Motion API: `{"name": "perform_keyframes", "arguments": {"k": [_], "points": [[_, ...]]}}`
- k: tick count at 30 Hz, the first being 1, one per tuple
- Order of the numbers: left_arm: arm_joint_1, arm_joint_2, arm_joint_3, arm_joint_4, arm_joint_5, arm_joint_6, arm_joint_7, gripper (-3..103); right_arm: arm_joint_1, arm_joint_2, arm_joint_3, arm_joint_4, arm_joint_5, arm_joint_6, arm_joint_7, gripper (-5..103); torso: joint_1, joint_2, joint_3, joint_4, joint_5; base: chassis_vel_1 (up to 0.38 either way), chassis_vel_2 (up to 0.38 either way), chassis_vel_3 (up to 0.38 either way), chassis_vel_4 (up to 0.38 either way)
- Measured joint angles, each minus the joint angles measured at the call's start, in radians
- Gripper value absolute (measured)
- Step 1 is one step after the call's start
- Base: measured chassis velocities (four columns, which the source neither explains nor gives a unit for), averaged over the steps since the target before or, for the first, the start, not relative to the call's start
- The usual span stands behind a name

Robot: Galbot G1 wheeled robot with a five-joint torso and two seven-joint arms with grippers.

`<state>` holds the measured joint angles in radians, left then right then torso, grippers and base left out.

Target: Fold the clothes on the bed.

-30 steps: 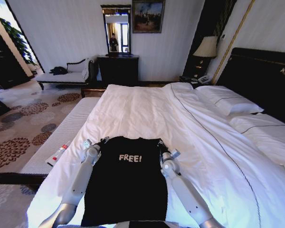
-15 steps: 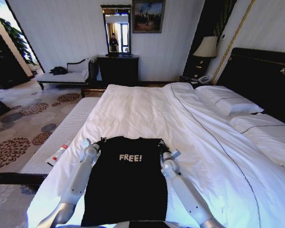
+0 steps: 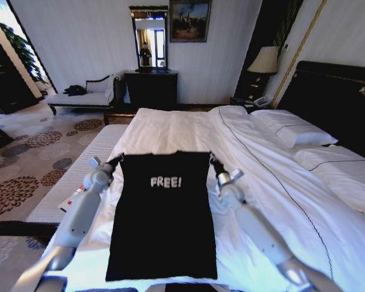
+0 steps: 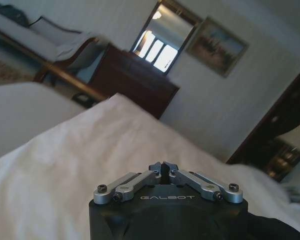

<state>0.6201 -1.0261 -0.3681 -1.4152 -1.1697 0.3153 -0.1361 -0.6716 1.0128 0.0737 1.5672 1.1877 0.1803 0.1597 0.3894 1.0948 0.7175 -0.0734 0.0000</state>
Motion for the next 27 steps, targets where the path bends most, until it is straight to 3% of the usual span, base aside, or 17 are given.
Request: {"name": "perform_keyframes", "arguments": {"k": [8,13,16,17,21,27], "points": [[0.031,0.039,-0.009,-0.083,-0.064,-0.019,0.035,1,0.006,-0.026,0.007,0.062,0.027,0.002,-0.001,0,0.0,0.0,0.0,0.0,-0.0001,0.0,0.0,0.0,0.0],[0.192,0.072,-0.05,-0.236,-0.079,-0.03,0.034,1,-0.14,-0.051,0.027,0.155,0.001,0.005,0.016,0,0.0,0.0,0.0,-0.0001,-0.0002,0.0,0.0,0.0,0.0],[0.349,0.086,-0.099,-0.384,-0.074,-0.026,0.001,1,-0.255,-0.072,0.048,0.254,-0.01,-0.006,0.074,0,0.0,0.0,0.0,0.0003,-0.0006,0.0,0.0,0.0,0.0],[0.349,0.086,-0.099,-0.384,-0.074,-0.026,0.001,1,-0.255,-0.072,0.048,0.254,-0.01,-0.006,0.074,0,0.0,0.0,0.0,0.0003,-0.0006,0.0,0.0,0.0,0.0],[0.5,0.114,-0.148,-0.49,0.018,0.02,-0.069,1,-0.38,-0.102,0.069,0.335,-0.036,-0.039,0.164,0,-0.001,0.0,0.0,0.0001,-0.0003,0.0,0.0,0.0,0.0],[0.709,0.111,-0.222,-0.569,0.081,0.043,-0.082,1,-0.59,-0.104,0.106,0.425,-0.104,-0.068,0.239,0,0.0,0.0,0.0,0.0,-0.0001,0.0,0.0,0.0,0.0]]}}
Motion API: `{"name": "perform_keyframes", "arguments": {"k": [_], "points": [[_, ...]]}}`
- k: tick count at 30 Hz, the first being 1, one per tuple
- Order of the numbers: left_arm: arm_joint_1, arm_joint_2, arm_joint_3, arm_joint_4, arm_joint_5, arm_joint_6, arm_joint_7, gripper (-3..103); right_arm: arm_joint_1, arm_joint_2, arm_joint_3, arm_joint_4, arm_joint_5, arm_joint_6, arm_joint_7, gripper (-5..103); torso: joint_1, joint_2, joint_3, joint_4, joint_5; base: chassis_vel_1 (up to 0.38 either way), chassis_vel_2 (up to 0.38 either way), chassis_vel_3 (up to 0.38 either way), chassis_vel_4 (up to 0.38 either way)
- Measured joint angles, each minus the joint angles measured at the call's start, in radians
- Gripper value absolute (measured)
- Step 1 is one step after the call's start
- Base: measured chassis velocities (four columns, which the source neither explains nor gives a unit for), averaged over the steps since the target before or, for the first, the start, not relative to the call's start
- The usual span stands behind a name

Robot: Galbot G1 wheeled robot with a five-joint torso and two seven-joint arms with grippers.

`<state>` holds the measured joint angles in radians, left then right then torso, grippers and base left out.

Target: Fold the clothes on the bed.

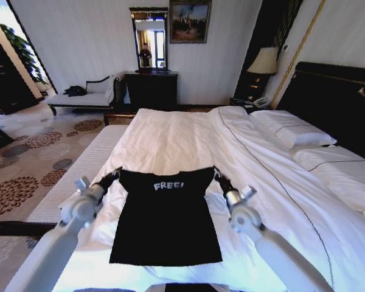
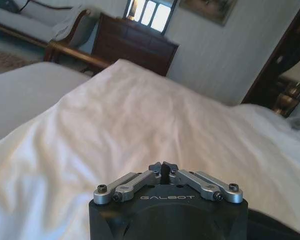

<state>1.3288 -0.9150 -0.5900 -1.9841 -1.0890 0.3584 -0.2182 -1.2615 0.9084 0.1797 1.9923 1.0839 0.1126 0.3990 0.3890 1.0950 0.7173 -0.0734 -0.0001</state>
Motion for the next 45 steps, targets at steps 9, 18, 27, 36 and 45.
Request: {"name": "perform_keyframes", "arguments": {"k": [9,18,27,36,45], "points": [[0.16,-0.045,-0.132,-0.118,0.047,0.131,-0.067,1,-0.177,0.017,0.061,0.134,-0.022,-0.062,0.112,0,0.0,0.0,0.0,0.0,-0.0002,0.0,0.0,0.0,0.0],[0.243,-0.042,-0.131,-0.187,0.051,0.283,-0.143,1,-0.284,0.034,0.069,0.187,-0.044,-0.12,0.192,0,0.0,0.0,0.0,0.0,0.0,0.0,0.0,0.0,0.0],[0.281,-0.067,-0.075,-0.184,0.08,0.328,-0.173,1,-0.311,0.057,0.062,0.123,-0.085,-0.109,0.196,0,0.0,0.0,0.0,0.0,0.0002,0.0,0.0,0.0,0.0],[0.293,-0.056,-0.082,-0.204,0.051,0.351,-0.198,1,-0.317,0.061,0.061,0.11,-0.116,-0.104,0.202,0,0.0,0.0,0.0,0.0,0.0001,0.0,0.0,0.0,0.0],[0.337,-0.051,-0.106,-0.318,0.051,0.36,-0.246,6,-0.318,0.05,0.051,0.172,-0.181,-0.105,0.192,12,0.0,0.0,0.0,0.0,0.0,0.0,0.0,0.0,0.0]]}}
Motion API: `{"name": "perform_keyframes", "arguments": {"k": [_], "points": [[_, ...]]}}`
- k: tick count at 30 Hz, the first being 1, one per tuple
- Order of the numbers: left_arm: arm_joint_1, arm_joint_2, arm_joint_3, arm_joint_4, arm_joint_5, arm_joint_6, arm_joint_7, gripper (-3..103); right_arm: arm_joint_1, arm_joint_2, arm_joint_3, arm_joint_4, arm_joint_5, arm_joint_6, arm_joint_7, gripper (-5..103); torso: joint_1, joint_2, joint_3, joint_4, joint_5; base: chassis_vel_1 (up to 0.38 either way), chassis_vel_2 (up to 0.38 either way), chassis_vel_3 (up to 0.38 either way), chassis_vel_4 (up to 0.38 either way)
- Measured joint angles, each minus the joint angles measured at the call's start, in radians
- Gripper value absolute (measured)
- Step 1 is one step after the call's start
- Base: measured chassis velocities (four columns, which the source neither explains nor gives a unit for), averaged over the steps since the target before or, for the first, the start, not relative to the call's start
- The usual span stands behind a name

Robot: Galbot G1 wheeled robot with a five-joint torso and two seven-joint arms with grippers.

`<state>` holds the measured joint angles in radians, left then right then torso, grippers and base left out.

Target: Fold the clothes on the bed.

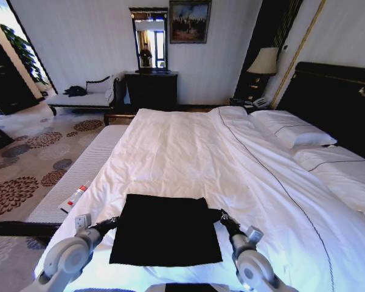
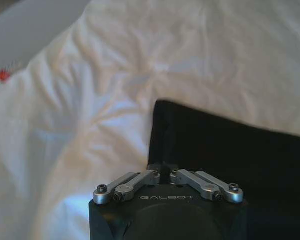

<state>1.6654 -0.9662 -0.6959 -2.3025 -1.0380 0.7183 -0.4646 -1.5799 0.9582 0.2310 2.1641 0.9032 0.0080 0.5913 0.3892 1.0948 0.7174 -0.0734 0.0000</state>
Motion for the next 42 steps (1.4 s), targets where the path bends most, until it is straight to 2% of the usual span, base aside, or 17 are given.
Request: {"name": "perform_keyframes", "arguments": {"k": [1,3,5,9,10,12,15,17,18,20,21,22,23,24,27,30,42], "points": [[0.0,0.0,0.0,0.0,0.0,0.0,0.0,6,0.0,0.0,0.0,0.0,0.0,0.0,0.0,12,0.0,0.0,0.0,0.0,0.0,0.0,0.0,0.0,0.0],[-0.004,0.005,-0.016,-0.045,-0.001,0.009,-0.019,16,0.002,0.005,-0.016,0.024,-0.003,0.0,-0.002,22,0.0,0.0,0.0,0.0,0.0001,0.0,0.0,0.0,0.0],[-0.009,0.007,-0.028,-0.06,-0.009,0.014,-0.026,16,0.003,0.007,-0.022,0.031,-0.002,0.0,0.0,28,0.0,0.0,0.0,0.0,0.0001,0.0,0.0,0.0,0.0],[-0.064,0.015,-0.093,-0.082,-0.096,0.019,-0.06,38,-0.008,0.007,-0.027,0.068,0.035,-0.004,0.051,44,0.0,0.0,0.0,0.0,0.0001,0.0,0.0,0.0,0.0],[-0.064,0.015,-0.093,-0.082,-0.096,0.019,-0.06,38,-0.008,0.007,-0.027,0.068,0.035,-0.004,0.051,44,0.0,0.0,0.0,0.0,0.0001,0.0,0.0,0.0,0.0],[-0.126,0.016,-0.099,-0.044,-0.114,0.017,-0.058,48,0.003,0.003,-0.016,0.087,0.066,-0.007,0.08,55,0.0,0.0,0.0,0.0,0.0001,0.0,0.0,0.0,0.0],[-0.215,0.001,-0.075,0.042,-0.117,-0.015,-0.039,54,0.042,0.004,-0.006,0.095,0.098,-0.008,0.107,61,0.0,0.0,0.0,-0.0002,0.0001,0.0,0.0,0.0,0.0],[-0.286,-0.036,-0.035,0.16,-0.105,-0.06,0.009,65,0.109,0.016,-0.014,0.064,0.123,-0.01,0.121,71,0.0,0.0,0.0,-0.0007,-0.0004,0.0,0.0,0.0,0.0],[-0.286,-0.036,-0.035,0.16,-0.105,-0.06,0.009,65,0.109,0.016,-0.014,0.064,0.123,-0.01,0.121,71,0.0,0.0,0.0,-0.0007,-0.0004,0.0,0.0,0.0,0.0],[-0.313,-0.081,-0.005,0.265,-0.068,-0.116,0.087,76,0.179,0.04,-0.036,0.002,0.132,-0.015,0.119,77,0.0,0.0,0.0,0.0007,0.0002,0.0,0.0,0.0,0.0],[-0.33,-0.1,0.022,0.321,-0.047,-0.156,0.138,81,0.2,0.064,-0.04,-0.027,0.13,-0.017,0.115,88,0.0,0.0,0.0,0.0008,0.0,0.0,0.0,0.0,0.0],[-0.345,-0.114,0.046,0.367,-0.031,-0.194,0.185,86,0.209,0.086,-0.04,-0.046,0.127,-0.017,0.112,93,0.0,0.0,0.0,0.0006,0.0001,0.0,0.0,0.0,0.0],[-0.345,-0.114,0.046,0.367,-0.031,-0.194,0.185,86,0.209,0.086,-0.04,-0.046,0.127,-0.017,0.112,93,0.0,0.0,0.0,0.0006,0.0001,0.0,0.0,0.0,0.0],[-0.362,-0.128,0.072,0.418,-0.018,-0.233,0.237,92,0.217,0.117,-0.04,-0.065,0.121,-0.017,0.108,97,0.0,0.0,0.0,0.0,-0.0001,0.0,0.0,0.0,0.0],[-0.396,-0.149,0.128,0.512,-0.014,-0.301,0.319,98,0.225,0.192,-0.032,-0.102,0.096,-0.016,0.094,100,0.0,0.0,0.0,-0.0001,-0.0002,0.0,0.0,0.0,0.0],[-0.419,-0.16,0.155,0.55,-0.029,-0.332,0.352,100,0.227,0.224,-0.027,-0.116,0.083,-0.011,0.08,100,0.0,0.0,0.0,0.0,0.0001,0.0,0.0,0.0,0.0],[-0.443,-0.196,0.176,0.621,0.015,-0.354,0.369,100,0.212,0.254,-0.028,-0.131,0.035,0.001,0.047,100,0.0,0.0,0.0,0.0001,0.0,0.0,0.0,0.0,0.0]]}}
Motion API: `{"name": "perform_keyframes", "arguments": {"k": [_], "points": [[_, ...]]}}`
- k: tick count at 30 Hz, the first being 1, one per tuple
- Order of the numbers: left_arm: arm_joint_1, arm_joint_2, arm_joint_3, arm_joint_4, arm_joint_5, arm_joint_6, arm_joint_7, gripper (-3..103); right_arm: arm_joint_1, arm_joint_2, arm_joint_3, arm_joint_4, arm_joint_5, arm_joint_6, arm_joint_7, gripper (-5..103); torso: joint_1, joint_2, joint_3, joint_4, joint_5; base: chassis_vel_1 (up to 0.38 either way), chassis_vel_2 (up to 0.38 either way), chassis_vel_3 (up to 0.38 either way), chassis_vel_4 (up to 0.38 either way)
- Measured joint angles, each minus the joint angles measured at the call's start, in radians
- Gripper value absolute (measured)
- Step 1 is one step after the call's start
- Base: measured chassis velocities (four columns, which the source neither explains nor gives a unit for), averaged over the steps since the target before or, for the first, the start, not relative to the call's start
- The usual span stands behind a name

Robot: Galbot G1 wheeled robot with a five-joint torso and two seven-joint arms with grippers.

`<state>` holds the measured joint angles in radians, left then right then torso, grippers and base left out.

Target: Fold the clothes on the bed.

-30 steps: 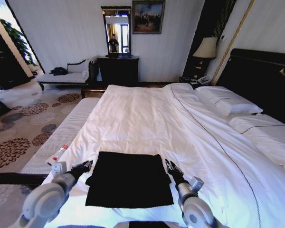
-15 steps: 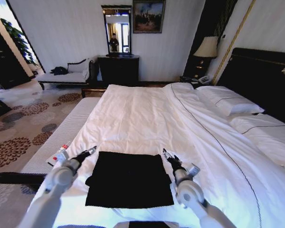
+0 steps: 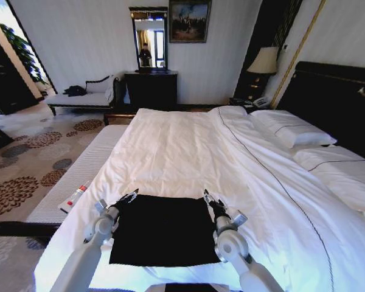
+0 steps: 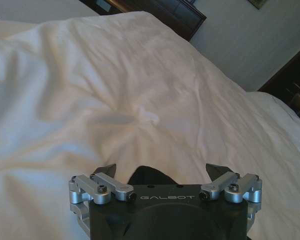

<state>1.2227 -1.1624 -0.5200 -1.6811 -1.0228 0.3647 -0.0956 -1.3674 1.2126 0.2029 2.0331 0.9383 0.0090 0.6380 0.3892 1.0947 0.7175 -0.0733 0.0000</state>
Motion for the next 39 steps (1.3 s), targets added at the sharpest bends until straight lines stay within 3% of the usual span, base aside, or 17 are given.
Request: {"name": "perform_keyframes", "arguments": {"k": [6,11,13,16,23,25,34,37,39], "points": [[0.005,0.008,0.008,0.014,0.015,0.0,0.015,103,-0.001,0.005,-0.002,-0.01,-0.01,0.001,-0.002,100,0.0,0.0,0.0,-0.0001,0.0,0.0,0.0,0.0,0.0],[0.009,-0.006,0.024,0.028,0.032,-0.007,0.028,92,0.001,0.009,-0.003,-0.017,-0.013,0.001,-0.002,100,0.0,0.0,0.0,0.0,0.0,0.0,0.0,0.0,0.0],[0.01,-0.009,0.029,0.028,0.032,-0.009,0.029,81,-0.001,0.01,-0.001,-0.018,-0.013,0.001,-0.001,100,0.0,0.0,0.0,0.0,0.0001,0.0,0.0,0.0,0.0],[0.011,-0.009,0.03,0.028,0.032,-0.012,0.03,76,-0.002,0.01,0.001,-0.02,-0.014,0.001,0.0,100,0.0,0.0,0.0,0.0,0.0,0.0,0.0,0.0,0.0],[0.007,-0.008,0.023,0.026,0.031,-0.029,0.029,43,0.014,0.012,0.01,-0.076,0.003,-0.003,0.045,100,0.0,0.0,0.0,-0.0002,0.0,0.0,0.0,0.0,0.0],[0.007,-0.008,0.021,0.025,0.031,-0.031,0.029,43,0.016,0.013,0.01,-0.084,0.003,-0.001,0.044,100,0.0,0.0,0.0,-0.0002,0.0,0.0,0.0,0.0,0.0],[0.005,-0.009,0.013,0.029,0.031,-0.047,0.029,6,0.056,0.012,0.005,-0.146,0.014,0.007,0.027,100,0.0,0.0,0.0,-0.0001,0.0,0.0,0.0,0.0,0.0],[0.0,-0.01,0.004,0.032,0.03,-0.05,0.029,3,0.066,0.005,0.008,-0.166,0.03,0.007,0.019,100,0.0,0.0,0.0,-0.0002,0.0,0.0,0.0,0.0,0.0],[-0.004,-0.008,-0.008,0.032,0.021,-0.05,0.029,1,0.071,-0.01,0.017,-0.19,0.042,0.012,-0.052,100,0.0,0.0,0.0,-0.0001,-0.0002,0.0,0.0,0.0,0.0]]}}
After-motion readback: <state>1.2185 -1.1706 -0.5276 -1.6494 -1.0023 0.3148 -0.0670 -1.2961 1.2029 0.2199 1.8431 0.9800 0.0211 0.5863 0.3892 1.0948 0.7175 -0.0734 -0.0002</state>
